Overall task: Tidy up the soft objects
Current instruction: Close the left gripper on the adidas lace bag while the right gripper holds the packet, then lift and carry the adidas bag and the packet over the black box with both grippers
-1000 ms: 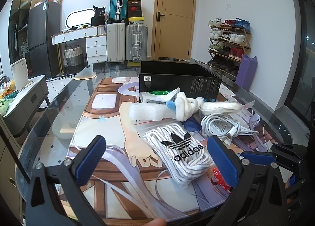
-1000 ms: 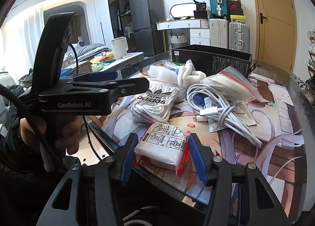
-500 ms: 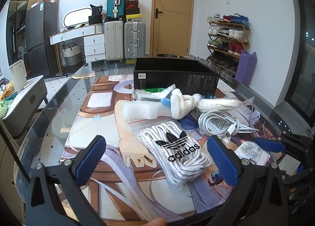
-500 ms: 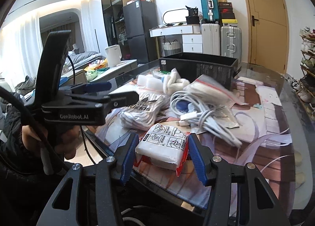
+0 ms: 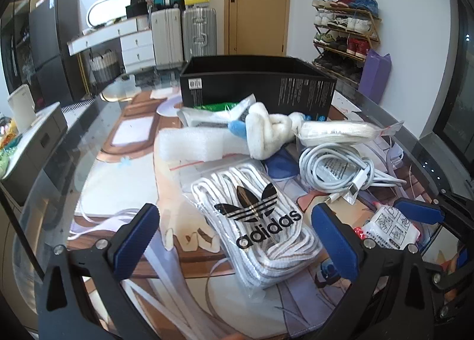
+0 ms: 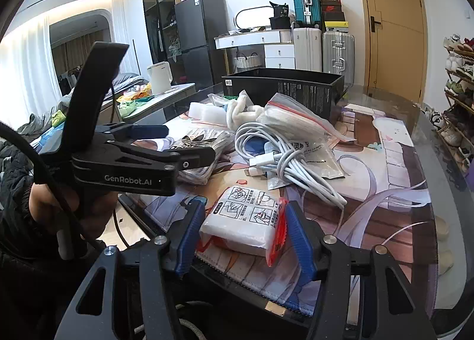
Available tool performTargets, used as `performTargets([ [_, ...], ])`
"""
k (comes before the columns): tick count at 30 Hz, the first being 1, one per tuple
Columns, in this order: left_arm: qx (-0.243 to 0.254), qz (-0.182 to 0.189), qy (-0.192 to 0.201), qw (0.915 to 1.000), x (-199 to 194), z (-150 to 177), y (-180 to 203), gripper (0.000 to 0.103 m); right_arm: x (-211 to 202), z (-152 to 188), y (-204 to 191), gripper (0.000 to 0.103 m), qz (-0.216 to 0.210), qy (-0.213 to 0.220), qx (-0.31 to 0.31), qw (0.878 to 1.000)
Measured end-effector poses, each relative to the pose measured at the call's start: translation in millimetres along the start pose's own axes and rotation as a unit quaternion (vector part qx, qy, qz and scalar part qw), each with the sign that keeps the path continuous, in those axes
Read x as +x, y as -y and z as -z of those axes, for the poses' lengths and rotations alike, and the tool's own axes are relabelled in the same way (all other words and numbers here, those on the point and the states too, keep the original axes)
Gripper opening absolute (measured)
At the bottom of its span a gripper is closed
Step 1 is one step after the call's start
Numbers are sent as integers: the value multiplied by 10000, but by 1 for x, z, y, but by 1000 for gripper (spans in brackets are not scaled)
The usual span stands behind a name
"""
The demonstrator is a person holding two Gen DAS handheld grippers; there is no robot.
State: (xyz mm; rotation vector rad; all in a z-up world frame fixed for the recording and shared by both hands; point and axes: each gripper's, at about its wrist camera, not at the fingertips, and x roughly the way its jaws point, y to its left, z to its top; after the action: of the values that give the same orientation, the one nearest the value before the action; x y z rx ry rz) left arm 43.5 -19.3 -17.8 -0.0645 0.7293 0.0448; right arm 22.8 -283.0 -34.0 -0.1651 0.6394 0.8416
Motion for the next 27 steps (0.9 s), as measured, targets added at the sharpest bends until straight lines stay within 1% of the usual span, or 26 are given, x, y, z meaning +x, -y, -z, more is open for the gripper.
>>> performTargets([
  [2, -3, 40, -42, 10000, 1, 2, 0, 99, 2, 1, 0, 64, -2, -16, -7, 10000],
  [4, 16, 192, -94, 9998, 2, 3, 1, 90, 2, 1, -2, 67, -3, -31, -26, 10000],
  [6, 59, 273, -107, 9996, 1, 4, 2, 85, 3, 1, -4, 69, -7, -48, -36, 10000],
  [7, 81, 313, -97, 9994, 1, 4, 4, 80, 4, 2, -4, 70, -13, -63, -40, 10000],
  [8, 104, 368, -91, 9992, 0, 5, 5, 78, 5, 2, -5, 70, -17, -77, -37, 10000],
  [10, 150, 423, -104, 9989, -2, 5, 6, 67, 7, 1, -5, 71, -12, -94, -36, 9999],
  [16, 143, 516, -101, 9985, -8, 6, 3, 53, 8, 1, -7, 71, 1, -101, -48, 9999],
  [20, 150, 568, -93, 9982, -11, 8, 1, 49, 8, 2, -9, 71, 13, -111, -104, 9999],
  [21, 155, 583, -94, 9981, -12, 8, 1, 48, 8, 2, -9, 69, 16, -92, -130, 9999],
  [24, 175, 626, -91, 9978, -15, 10, 0, 47, 6, 1, -11, 57, -9, -58, -161, 9999],
  [27, 183, 665, -84, 9976, -17, 11, -1, 46, 5, 0, -11, 54, -106, -62, -178, 9998],
])
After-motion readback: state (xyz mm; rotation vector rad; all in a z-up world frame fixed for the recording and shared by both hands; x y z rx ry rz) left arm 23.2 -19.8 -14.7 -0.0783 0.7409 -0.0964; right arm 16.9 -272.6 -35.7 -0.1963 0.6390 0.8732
